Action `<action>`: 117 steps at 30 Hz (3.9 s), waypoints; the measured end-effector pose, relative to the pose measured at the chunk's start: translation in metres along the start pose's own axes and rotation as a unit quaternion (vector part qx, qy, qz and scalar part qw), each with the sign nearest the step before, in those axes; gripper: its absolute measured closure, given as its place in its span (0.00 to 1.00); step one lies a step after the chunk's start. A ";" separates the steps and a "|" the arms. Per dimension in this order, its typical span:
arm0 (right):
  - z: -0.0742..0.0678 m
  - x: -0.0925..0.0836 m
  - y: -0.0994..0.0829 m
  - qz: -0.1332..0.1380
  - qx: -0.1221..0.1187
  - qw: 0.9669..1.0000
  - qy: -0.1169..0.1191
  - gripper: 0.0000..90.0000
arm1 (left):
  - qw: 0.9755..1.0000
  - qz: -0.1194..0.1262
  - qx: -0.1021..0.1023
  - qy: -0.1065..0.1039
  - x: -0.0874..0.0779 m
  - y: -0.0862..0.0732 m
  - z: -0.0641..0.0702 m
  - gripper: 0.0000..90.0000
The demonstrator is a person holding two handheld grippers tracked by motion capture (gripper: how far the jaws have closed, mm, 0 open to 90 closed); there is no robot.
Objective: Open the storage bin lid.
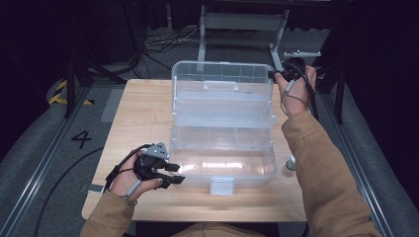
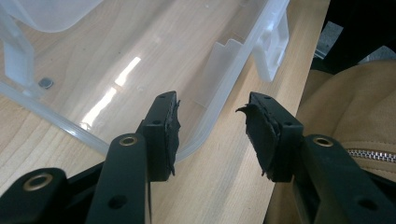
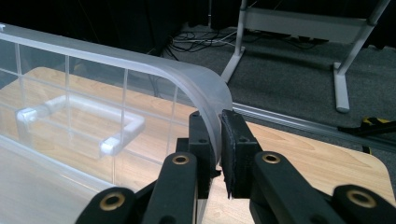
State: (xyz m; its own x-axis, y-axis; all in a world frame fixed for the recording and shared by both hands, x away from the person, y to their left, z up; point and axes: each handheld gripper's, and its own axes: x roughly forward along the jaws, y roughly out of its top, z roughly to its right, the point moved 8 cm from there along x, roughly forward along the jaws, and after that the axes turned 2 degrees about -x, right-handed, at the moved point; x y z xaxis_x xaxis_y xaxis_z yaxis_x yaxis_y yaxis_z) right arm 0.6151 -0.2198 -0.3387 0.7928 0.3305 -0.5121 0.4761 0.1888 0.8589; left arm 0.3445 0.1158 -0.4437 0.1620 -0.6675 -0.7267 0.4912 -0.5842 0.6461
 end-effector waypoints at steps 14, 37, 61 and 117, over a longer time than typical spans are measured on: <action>0.008 0.024 -0.002 -0.029 0.012 0.999 0.009 0.93 | 1.000 0.022 0.004 0.004 -0.006 0.002 0.002 0.60; 0.017 0.053 -0.014 -0.048 0.043 0.998 0.019 0.94 | 1.000 0.022 0.003 0.005 -0.007 0.002 0.000 0.60; 0.026 0.080 -0.033 -0.088 0.092 0.991 0.044 0.94 | 1.000 0.019 -0.001 0.002 -0.006 -0.001 -0.003 0.59; 0.030 0.100 -0.052 -0.114 0.118 0.985 0.059 0.92 | 1.000 0.028 -0.004 0.000 -0.008 -0.003 -0.004 0.60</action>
State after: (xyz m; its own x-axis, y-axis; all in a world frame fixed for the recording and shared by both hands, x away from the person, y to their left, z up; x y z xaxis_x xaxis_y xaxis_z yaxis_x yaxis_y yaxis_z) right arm 0.6815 -0.2243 -0.4347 0.6116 0.4125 -0.6751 0.7232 0.0545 0.6885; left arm 0.3454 0.1248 -0.4401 0.1893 -0.6994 -0.6892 0.4887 -0.5416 0.6839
